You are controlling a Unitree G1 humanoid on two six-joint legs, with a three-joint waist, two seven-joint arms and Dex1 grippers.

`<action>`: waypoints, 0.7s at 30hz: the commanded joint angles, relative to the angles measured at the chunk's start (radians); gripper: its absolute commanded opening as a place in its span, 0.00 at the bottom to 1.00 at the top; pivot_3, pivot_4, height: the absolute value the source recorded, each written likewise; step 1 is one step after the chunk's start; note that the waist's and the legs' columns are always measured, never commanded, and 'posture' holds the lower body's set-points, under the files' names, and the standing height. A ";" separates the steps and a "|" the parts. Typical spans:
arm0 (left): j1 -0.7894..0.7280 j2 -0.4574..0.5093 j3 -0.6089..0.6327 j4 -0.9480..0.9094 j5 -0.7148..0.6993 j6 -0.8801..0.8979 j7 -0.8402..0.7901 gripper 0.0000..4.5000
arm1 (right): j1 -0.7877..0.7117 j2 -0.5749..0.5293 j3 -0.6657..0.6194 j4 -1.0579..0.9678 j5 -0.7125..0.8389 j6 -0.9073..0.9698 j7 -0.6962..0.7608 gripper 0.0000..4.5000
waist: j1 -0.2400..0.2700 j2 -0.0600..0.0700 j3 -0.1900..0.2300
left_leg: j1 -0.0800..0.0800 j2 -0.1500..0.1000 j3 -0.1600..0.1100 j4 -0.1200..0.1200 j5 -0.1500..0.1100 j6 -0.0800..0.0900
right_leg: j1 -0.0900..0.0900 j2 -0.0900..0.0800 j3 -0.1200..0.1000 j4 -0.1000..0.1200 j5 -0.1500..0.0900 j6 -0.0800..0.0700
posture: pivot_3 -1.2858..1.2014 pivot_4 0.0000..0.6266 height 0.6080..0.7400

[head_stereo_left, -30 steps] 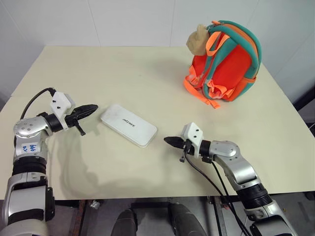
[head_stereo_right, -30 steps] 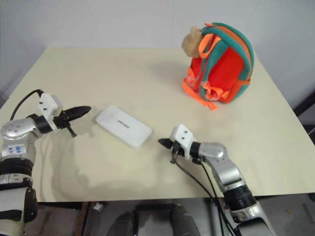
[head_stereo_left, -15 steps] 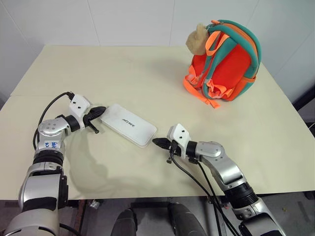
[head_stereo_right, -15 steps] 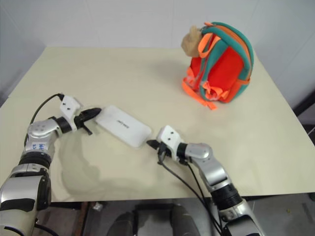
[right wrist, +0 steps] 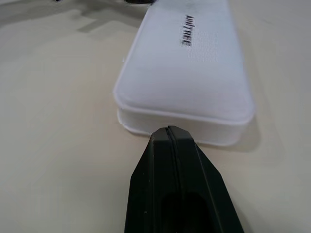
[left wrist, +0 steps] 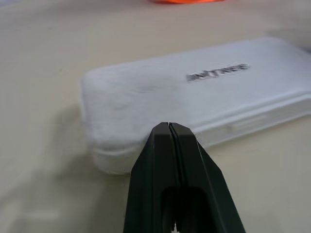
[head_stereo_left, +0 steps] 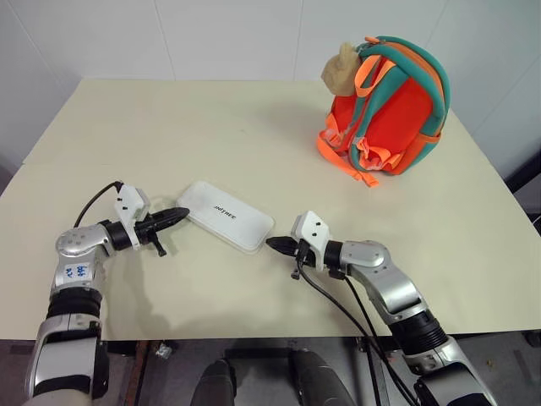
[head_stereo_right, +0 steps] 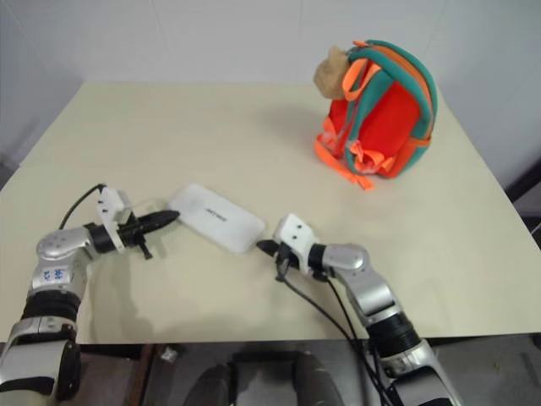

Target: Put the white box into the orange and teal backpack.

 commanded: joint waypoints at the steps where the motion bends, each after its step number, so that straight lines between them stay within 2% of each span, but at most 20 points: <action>1: 0.031 0.002 0.016 -0.054 -0.002 0.014 0.053 0.00 | -0.016 -0.019 -0.028 -0.021 0.022 0.005 0.022 0.00 | 0.000 0.000 0.000 | 0.000 0.000 0.000 0.000 0.000 0.000 | 0.000 0.000 0.000 0.000 0.000 0.000 | 0.52 0.24 1.00; 11: -0.111 0.018 0.091 0.012 -0.020 -0.078 0.171 0.00 | -0.020 -0.011 -0.009 -0.015 0.017 0.011 0.027 0.00 | 0.000 0.000 0.000 | -0.001 0.000 0.000 -0.001 0.000 0.000 | -0.001 0.000 0.000 -0.002 0.000 0.000 | 0.52 0.24 1.00; 17: -0.167 0.031 0.050 0.119 0.078 -0.098 0.266 0.00 | -0.024 0.001 0.002 -0.015 0.012 0.015 0.023 0.00 | -0.004 0.000 0.000 | -0.001 0.000 0.000 -0.002 0.000 0.000 | -0.002 0.000 0.000 -0.002 0.000 0.000 | 0.52 0.24 1.00; 21: -0.209 0.006 0.010 0.238 0.143 -0.110 0.351 0.00 | -0.030 0.011 0.006 -0.010 0.006 0.016 0.019 0.00 | -0.002 0.000 0.000 | -0.001 0.000 0.000 -0.001 0.000 0.000 | -0.002 0.000 0.000 -0.001 0.000 0.000 | 0.52 0.24 1.00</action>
